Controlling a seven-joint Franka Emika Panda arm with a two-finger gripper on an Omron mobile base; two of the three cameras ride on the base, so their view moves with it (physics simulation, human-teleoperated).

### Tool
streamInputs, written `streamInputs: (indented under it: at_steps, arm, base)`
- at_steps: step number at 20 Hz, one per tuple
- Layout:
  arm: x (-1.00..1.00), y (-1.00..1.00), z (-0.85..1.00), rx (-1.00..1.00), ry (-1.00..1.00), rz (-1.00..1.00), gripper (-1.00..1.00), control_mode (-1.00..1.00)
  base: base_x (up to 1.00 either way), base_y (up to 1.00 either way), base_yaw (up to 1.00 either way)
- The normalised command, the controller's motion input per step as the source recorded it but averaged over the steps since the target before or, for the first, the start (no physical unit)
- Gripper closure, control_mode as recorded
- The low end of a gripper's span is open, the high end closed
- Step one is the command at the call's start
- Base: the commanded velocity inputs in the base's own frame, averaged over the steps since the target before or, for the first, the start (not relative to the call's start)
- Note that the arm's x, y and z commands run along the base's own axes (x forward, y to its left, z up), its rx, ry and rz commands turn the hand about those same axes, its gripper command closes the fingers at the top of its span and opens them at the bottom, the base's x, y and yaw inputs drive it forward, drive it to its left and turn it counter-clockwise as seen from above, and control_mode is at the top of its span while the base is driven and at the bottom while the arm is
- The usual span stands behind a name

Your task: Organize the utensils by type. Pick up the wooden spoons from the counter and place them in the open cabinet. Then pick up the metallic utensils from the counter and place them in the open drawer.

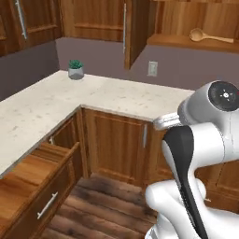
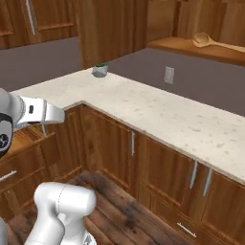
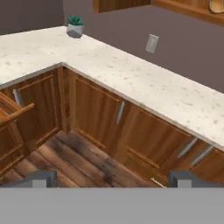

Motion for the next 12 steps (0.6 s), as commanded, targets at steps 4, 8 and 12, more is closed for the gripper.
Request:
streamInputs:
  at_steps: [4,8,12]
  arm:
    - [0.0,0.0,0.0,0.0,0.0,0.0,-1.0,1.0]
    - [0.0,0.0,0.0,0.0,0.0,0.0,-1.0,1.0]
    - [0.0,0.0,0.0,0.0,0.0,0.0,-1.0,1.0]
  base:
    - [-0.41,0.33,1.0]
    - [-0.39,0.37,1.0]
    - [-0.38,0.48,0.93]
